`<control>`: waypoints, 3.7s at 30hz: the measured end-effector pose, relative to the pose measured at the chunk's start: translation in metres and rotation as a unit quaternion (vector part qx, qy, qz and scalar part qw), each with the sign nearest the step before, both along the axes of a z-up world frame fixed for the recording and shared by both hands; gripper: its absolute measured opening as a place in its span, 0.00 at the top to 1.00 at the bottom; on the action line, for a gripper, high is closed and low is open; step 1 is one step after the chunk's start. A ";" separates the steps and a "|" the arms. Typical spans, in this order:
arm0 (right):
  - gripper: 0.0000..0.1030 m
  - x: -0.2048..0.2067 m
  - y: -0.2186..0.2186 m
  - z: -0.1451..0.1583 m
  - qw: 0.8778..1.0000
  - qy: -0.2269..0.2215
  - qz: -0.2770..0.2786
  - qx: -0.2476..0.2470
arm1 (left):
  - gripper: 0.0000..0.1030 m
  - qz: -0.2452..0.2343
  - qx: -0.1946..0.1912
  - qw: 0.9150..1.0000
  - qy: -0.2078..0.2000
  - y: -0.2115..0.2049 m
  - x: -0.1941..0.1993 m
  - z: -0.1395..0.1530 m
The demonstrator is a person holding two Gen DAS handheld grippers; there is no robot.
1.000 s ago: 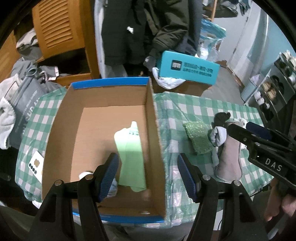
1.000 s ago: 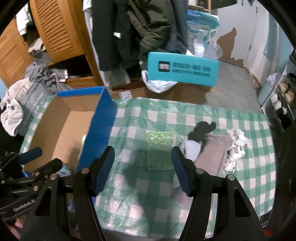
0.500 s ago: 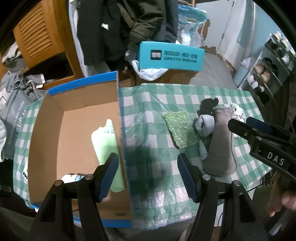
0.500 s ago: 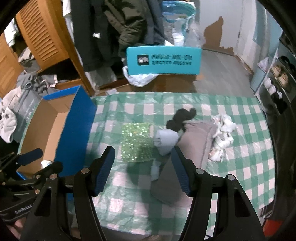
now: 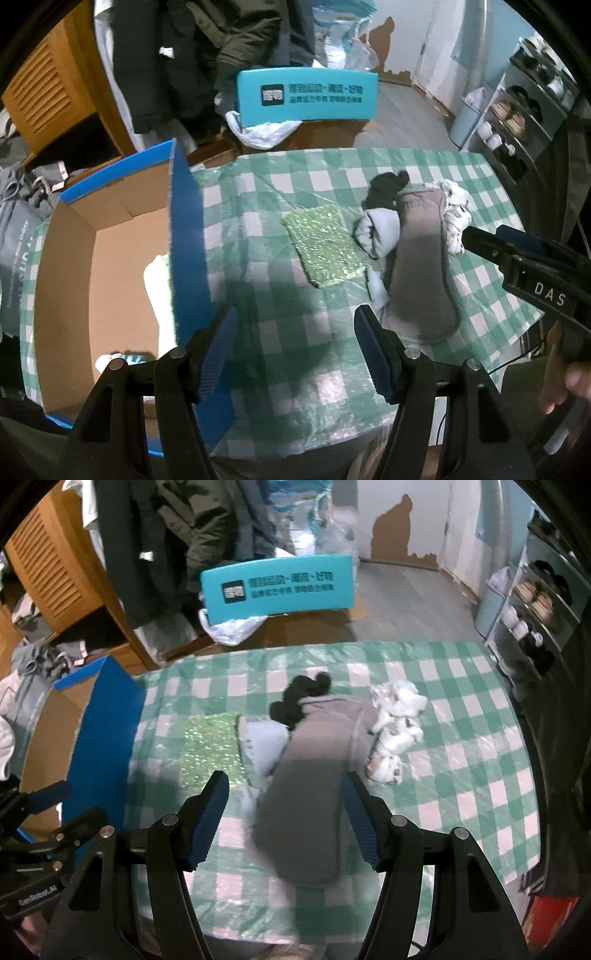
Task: Organize soft objects
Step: 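Withdraw both tools from the box back over the checked cloth, then grasp the grey fleece sock with the right gripper while the left grasps a white item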
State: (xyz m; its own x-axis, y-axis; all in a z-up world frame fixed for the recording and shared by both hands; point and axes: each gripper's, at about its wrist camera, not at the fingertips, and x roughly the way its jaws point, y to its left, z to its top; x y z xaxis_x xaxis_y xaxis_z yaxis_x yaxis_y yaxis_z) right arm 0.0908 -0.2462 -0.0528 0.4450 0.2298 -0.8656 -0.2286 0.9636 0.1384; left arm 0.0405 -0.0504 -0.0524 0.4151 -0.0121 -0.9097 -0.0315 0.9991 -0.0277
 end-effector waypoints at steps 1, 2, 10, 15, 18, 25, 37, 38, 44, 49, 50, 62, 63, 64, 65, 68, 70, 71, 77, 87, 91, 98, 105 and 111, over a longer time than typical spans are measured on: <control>0.39 0.000 -0.003 -0.002 1.000 0.002 -0.003 0.000 | 0.34 -0.003 0.001 1.000 0.003 -0.003 0.001 -0.003; 0.39 0.001 -0.006 -0.003 1.000 0.004 -0.005 0.000 | 0.34 -0.006 0.001 1.000 0.008 -0.006 0.003 -0.007; 0.39 0.002 -0.027 -0.025 0.999 0.028 -0.015 -0.012 | 0.34 -0.007 -0.005 0.999 0.041 -0.017 0.015 -0.033; 0.39 0.006 -0.033 -0.040 0.999 0.045 -0.024 -0.008 | 0.34 -0.007 -0.014 0.998 0.053 -0.022 0.022 -0.045; 0.39 0.010 -0.035 -0.049 0.998 0.060 -0.031 0.006 | 0.34 -0.003 -0.015 0.998 0.059 -0.024 0.027 -0.053; 0.39 0.025 -0.028 -0.071 0.996 0.082 -0.041 0.018 | 0.34 0.009 -0.026 0.997 0.076 -0.021 0.037 -0.071; 0.39 0.045 0.001 -0.094 0.994 0.099 -0.040 -0.003 | 0.34 0.022 -0.034 0.995 0.095 -0.011 0.048 -0.089; 0.39 0.046 0.003 -0.096 0.994 0.101 -0.040 -0.005 | 0.34 0.022 -0.035 0.995 0.096 -0.010 0.048 -0.089; 0.39 0.051 0.013 -0.113 0.992 0.114 -0.040 -0.031 | 0.34 0.020 -0.036 0.994 0.100 -0.006 0.047 -0.092; 0.39 0.051 0.011 -0.121 0.991 0.121 -0.040 -0.042 | 0.34 0.018 -0.042 0.993 0.107 -0.005 0.051 -0.097; 0.39 0.050 0.009 -0.123 0.991 0.123 -0.040 -0.045 | 0.34 0.017 -0.042 0.993 0.109 -0.006 0.051 -0.097; 0.59 0.025 -0.029 -0.117 0.988 0.145 -0.018 -0.044 | 0.34 -0.004 -0.052 0.992 0.114 -0.028 0.052 -0.097; 0.59 0.023 -0.032 -0.116 0.988 0.145 -0.018 -0.046 | 0.34 -0.006 -0.056 0.992 0.115 -0.032 0.053 -0.098; 0.59 0.018 -0.036 -0.115 0.988 0.143 -0.018 -0.044 | 0.34 -0.007 -0.058 0.992 0.116 -0.034 0.055 -0.098; 0.55 0.015 -0.039 -0.113 0.989 0.141 -0.019 -0.042 | 0.34 -0.009 -0.060 0.991 0.118 -0.038 0.056 -0.099; 0.43 0.009 -0.049 -0.108 0.991 0.130 -0.024 -0.024 | 0.34 -0.012 -0.065 0.990 0.122 -0.045 0.060 -0.102; 0.39 0.006 -0.052 -0.104 0.992 0.124 -0.025 -0.023 | 0.34 -0.013 -0.067 0.990 0.124 -0.050 0.062 -0.104; 0.38 0.008 -0.052 -0.103 0.992 0.122 -0.024 -0.024 | 0.34 -0.014 -0.068 0.990 0.126 -0.053 0.063 -0.105; 0.38 0.002 -0.065 -0.096 0.992 0.120 -0.030 -0.020 | 0.34 -0.013 -0.066 0.989 0.134 -0.061 0.068 -0.115; 0.37 0.014 -0.067 -0.097 0.991 0.124 -0.047 -0.021 | 0.34 -0.002 -0.084 0.988 0.128 -0.067 0.076 -0.119; 0.37 0.013 -0.066 -0.096 0.991 0.123 -0.050 -0.021 | 0.45 -0.013 -0.081 0.988 0.132 -0.075 0.078 -0.124; 0.36 0.016 -0.064 -0.096 0.991 0.123 -0.053 -0.022 | 0.77 -0.031 -0.068 0.988 0.132 -0.085 0.078 -0.128; 0.36 0.023 -0.055 -0.104 0.991 0.119 -0.056 -0.030 | 0.85 -0.035 -0.070 0.989 0.126 -0.087 0.074 -0.126; 0.34 0.031 -0.044 -0.123 0.988 0.130 -0.061 -0.052 | 0.85 -0.037 -0.069 0.990 0.117 -0.077 0.068 -0.116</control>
State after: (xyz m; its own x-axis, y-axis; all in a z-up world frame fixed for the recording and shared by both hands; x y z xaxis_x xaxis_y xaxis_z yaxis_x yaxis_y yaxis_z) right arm 0.1218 -0.2904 -0.1756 0.2230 0.0916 -0.9705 -0.0799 0.9939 0.0755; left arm 0.1085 -0.1272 -0.1685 0.1868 -0.1649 -0.9685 0.0202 0.9862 -0.1641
